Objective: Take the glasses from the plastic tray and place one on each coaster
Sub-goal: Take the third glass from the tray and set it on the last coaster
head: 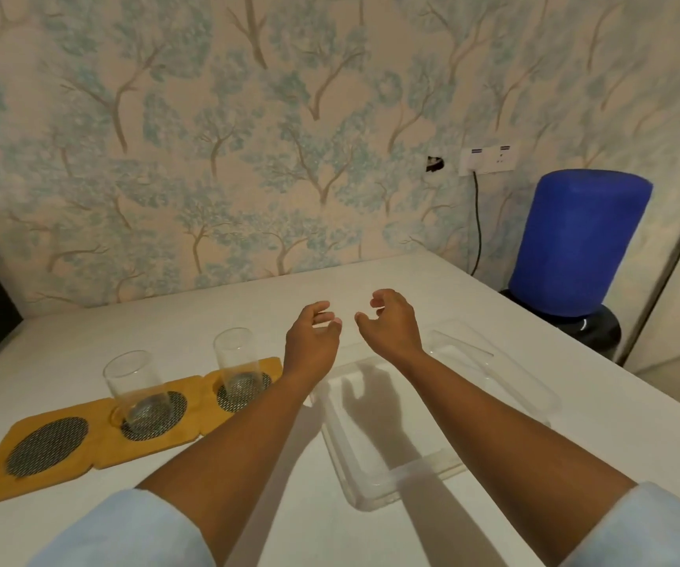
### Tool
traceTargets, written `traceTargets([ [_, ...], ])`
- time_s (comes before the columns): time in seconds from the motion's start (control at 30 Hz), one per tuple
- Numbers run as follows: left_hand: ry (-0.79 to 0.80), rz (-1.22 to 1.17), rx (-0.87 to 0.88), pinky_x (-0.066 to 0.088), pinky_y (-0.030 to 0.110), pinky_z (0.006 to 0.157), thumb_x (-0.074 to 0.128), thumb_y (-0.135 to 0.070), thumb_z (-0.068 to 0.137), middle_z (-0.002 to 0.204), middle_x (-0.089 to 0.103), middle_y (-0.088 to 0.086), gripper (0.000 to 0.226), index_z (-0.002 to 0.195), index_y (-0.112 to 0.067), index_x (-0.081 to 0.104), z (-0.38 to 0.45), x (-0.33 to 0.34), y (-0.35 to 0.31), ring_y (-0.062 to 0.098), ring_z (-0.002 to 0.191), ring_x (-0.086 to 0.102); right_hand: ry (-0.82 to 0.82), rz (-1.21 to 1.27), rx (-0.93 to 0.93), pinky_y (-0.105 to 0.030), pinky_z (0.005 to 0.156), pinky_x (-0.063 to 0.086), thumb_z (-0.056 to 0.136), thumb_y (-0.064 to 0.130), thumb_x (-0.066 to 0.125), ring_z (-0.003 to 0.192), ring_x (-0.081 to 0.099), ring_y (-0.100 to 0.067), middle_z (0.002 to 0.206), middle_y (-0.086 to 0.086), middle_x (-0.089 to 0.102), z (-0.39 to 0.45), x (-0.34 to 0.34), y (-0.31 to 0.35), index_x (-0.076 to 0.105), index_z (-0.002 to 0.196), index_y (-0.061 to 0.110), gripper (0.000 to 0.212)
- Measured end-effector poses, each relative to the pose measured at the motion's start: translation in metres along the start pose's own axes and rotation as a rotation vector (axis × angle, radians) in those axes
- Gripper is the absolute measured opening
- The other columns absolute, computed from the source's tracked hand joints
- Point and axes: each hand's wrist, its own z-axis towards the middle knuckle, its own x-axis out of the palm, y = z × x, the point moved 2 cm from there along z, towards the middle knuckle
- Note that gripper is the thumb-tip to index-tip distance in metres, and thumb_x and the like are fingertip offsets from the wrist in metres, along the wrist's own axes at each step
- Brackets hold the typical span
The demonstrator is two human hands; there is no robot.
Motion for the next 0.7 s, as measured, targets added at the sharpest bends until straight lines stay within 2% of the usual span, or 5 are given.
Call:
traceTargets([
  [0.1,0.136,0.030,-0.100,0.054,0.031,0.087,0.062,-0.028,0.092,0.117,0.066,-0.005,0.036,0.127,-0.023,0.057,0.001,0.023,0.006,0.010,0.099,0.063,0.001,-0.088,0.062,-0.037,0.091,0.049,0.085,0.026,0.066,0.112,0.056,-0.026,0.126,-0.008,0.056,0.007,-0.011,-0.020,0.053,0.125,0.008,0.046],
  [0.2,0.263,0.054,-0.214,0.051,0.042,0.099,0.060,-0.033,0.093,0.120,0.066,0.001,0.041,0.132,-0.020,0.055,0.003,0.043,0.011,0.020,0.109,0.063,-0.010,-0.186,0.123,-0.040,0.094,0.048,0.084,0.024,0.065,0.118,0.052,-0.029,0.130,-0.011,0.054,0.012,-0.021,-0.040,0.053,0.126,0.006,0.047],
  [0.4,0.357,0.022,-0.383,0.052,0.039,0.098,0.060,-0.033,0.094,0.119,0.065,0.005,0.044,0.134,-0.016,0.054,0.006,0.081,0.018,0.020,0.104,0.067,0.009,-0.437,0.217,-0.040,0.089,0.046,0.080,0.019,0.065,0.114,0.051,-0.031,0.124,-0.013,0.053,0.021,-0.032,-0.073,0.053,0.120,0.006,0.044],
  [0.53,0.414,0.044,-0.450,0.052,0.040,0.100,0.058,-0.031,0.095,0.119,0.064,0.006,0.027,0.115,-0.014,0.060,0.007,0.111,0.019,0.019,0.100,0.068,0.106,-0.646,0.220,-0.040,0.092,0.045,0.077,0.020,0.068,0.112,0.051,-0.029,0.121,-0.012,0.052,0.027,-0.036,-0.095,0.052,0.119,0.009,0.046],
  [0.7,0.449,0.013,-0.547,0.055,0.034,0.094,0.057,-0.033,0.096,0.115,0.066,0.007,0.032,0.116,-0.008,0.061,0.005,0.143,0.022,0.019,0.091,0.067,0.261,-0.795,0.238,-0.040,0.095,0.041,0.077,0.025,0.068,0.116,0.048,-0.029,0.126,-0.011,0.049,0.031,-0.038,-0.119,0.045,0.128,0.011,0.057],
])
